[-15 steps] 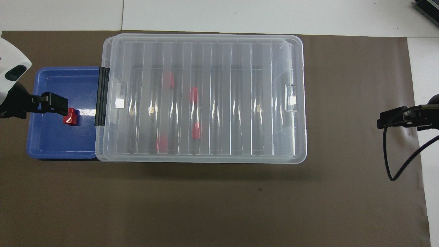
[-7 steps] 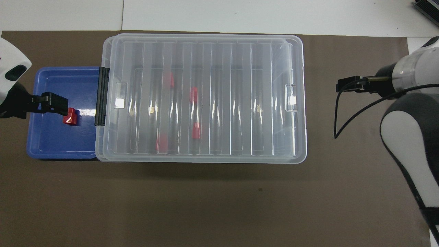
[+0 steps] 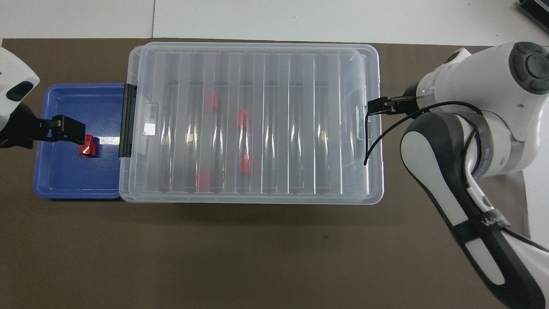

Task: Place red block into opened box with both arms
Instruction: 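Reach the right gripper to the clear lid's nearest edge and grasp it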

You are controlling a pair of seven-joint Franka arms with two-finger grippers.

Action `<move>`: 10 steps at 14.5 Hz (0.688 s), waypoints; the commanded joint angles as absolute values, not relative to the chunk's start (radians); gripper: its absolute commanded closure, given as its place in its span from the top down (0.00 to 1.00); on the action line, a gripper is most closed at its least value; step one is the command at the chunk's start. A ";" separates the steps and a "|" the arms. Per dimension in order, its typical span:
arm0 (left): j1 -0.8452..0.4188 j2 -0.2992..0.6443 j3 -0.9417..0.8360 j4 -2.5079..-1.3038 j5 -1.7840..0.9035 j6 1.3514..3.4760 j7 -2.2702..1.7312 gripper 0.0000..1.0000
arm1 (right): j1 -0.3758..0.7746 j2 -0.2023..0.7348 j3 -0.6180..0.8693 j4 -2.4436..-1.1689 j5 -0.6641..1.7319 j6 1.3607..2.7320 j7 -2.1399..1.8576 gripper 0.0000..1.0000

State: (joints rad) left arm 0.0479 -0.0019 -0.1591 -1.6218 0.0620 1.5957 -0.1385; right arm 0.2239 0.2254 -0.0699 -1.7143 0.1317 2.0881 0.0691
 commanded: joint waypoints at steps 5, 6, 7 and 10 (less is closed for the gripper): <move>0.037 0.008 -0.152 -1.601 0.057 1.575 -0.153 1.00 | 0.224 0.241 -0.069 -1.726 0.068 2.095 0.098 1.00; 0.037 0.008 -0.153 -1.601 0.057 1.577 -0.153 1.00 | 0.224 0.241 -0.069 -1.724 0.039 2.091 0.112 1.00; 0.037 0.008 -0.152 -1.601 0.057 1.575 -0.153 1.00 | 0.225 0.241 -0.068 -1.724 0.017 2.086 0.121 1.00; 0.037 0.008 -0.153 -1.601 0.057 1.575 -0.153 1.00 | 0.224 0.241 -0.069 -1.723 -0.020 2.074 0.124 1.00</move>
State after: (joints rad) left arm 0.0477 -0.0018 -0.1594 -1.6217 0.0620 1.5957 -0.1385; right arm 0.2271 0.2429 -0.0703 -1.7169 0.0209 2.0855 0.0956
